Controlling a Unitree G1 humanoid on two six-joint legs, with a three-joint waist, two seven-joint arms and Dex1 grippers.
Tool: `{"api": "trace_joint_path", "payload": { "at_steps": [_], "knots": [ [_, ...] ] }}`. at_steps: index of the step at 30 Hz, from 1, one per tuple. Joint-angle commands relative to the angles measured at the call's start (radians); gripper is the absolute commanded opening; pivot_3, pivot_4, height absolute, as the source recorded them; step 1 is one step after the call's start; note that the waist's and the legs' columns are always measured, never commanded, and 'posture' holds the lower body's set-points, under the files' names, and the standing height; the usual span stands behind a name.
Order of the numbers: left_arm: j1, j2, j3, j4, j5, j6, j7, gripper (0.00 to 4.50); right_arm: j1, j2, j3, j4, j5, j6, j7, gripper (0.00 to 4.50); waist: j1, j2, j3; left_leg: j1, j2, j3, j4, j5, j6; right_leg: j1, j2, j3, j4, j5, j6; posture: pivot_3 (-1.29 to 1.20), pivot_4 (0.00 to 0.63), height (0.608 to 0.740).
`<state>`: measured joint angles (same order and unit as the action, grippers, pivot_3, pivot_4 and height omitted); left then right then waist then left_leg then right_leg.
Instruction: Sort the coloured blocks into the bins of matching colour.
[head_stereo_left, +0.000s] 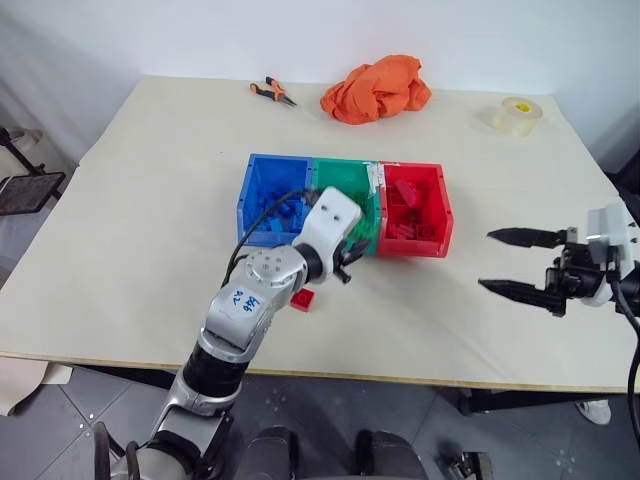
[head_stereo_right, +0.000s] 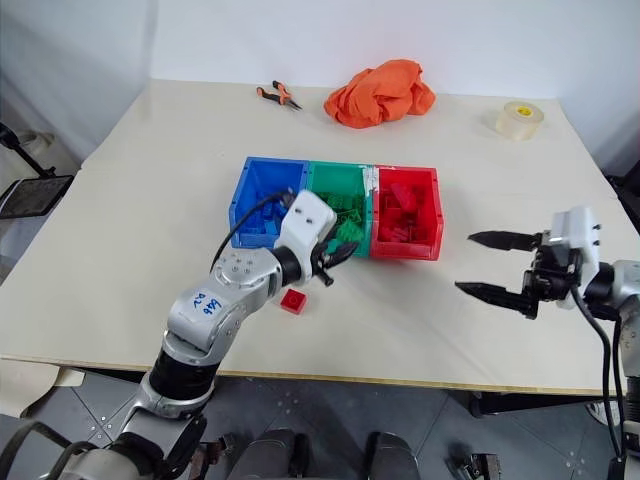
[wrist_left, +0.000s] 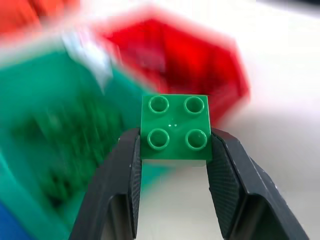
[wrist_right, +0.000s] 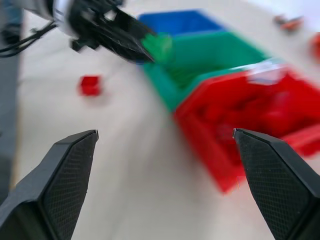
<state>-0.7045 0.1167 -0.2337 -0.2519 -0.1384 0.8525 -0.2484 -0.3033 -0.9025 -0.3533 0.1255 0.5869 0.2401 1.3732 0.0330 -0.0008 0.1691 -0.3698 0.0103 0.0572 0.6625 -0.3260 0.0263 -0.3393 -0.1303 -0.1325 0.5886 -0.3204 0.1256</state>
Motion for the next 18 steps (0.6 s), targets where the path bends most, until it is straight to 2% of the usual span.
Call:
{"api": "trace_joint_path", "payload": {
  "at_steps": [1, 5, 10, 14, 15, 18],
  "knots": [
    [-0.072, -0.005, 0.035, 0.172, 0.047, -0.155, 0.022, 1.47, -0.003, 0.022, -0.028, -0.002, 0.011, -0.021, -0.036, 4.5, 0.001, 0.0, 0.0, 0.0, 0.0, 0.0, 0.0, 0.0, 0.0, 0.0, 0.0, -0.001, 0.0, 0.0, 0.0, 0.0, 0.15, 0.74],
    [-0.154, -0.01, 0.05, 0.415, 0.081, -0.308, 0.02, 1.47, -0.036, 0.059, -0.028, -0.003, 0.015, -0.02, -0.092, 4.5, -0.002, 0.0, 0.0, 0.001, 0.0, 0.004, 0.0, 0.0, 0.0, -0.002, 0.001, -0.003, 0.001, 0.0, 0.0, 0.0, 0.15, 0.74],
    [-0.219, -0.023, 0.036, 0.613, 0.111, -0.436, -0.019, 3.11, -0.072, 0.09, -0.013, 0.025, -0.014, -0.033, -0.151, 4.5, 0.001, 0.0, 0.0, 0.0, 0.0, 0.004, 0.0, 0.0, 0.0, -0.003, 0.001, -0.003, 0.001, 0.0, 0.001, 0.0, 0.15, 0.74],
    [-0.22, -0.023, 0.037, 0.609, 0.121, -0.477, -0.047, 4.33, -0.072, 0.097, -0.005, 0.02, -0.011, -0.036, -0.151, 4.5, 0.007, 0.0, 0.0, 0.0, 0.0, 0.004, 0.0, 0.0, 0.0, -0.003, 0.001, -0.003, 0.002, 0.0, 0.001, 0.0, 0.15, 0.74],
    [-0.212, -0.019, 0.04, 0.581, 0.118, -0.478, -0.055, 4.48, -0.07, 0.096, -0.004, 0.019, -0.01, -0.035, -0.148, 4.5, 0.008, 0.0, 0.0, 0.0, 0.0, 0.004, 0.0, 0.0, 0.0, -0.003, 0.001, -0.003, 0.002, 0.0, 0.001, 0.0, 0.15, 0.74],
    [-0.167, 0.004, 0.052, 0.453, 0.096, -0.433, -0.089, 4.48, -0.072, 0.092, 0.002, 0.025, -0.007, -0.037, -0.132, 4.5, 0.008, 0.0, 0.0, 0.0, 0.0, 0.005, 0.0, 0.0, 0.0, -0.003, 0.001, -0.003, 0.002, 0.001, 0.001, 0.0, 0.15, 0.74]
  ]
}}
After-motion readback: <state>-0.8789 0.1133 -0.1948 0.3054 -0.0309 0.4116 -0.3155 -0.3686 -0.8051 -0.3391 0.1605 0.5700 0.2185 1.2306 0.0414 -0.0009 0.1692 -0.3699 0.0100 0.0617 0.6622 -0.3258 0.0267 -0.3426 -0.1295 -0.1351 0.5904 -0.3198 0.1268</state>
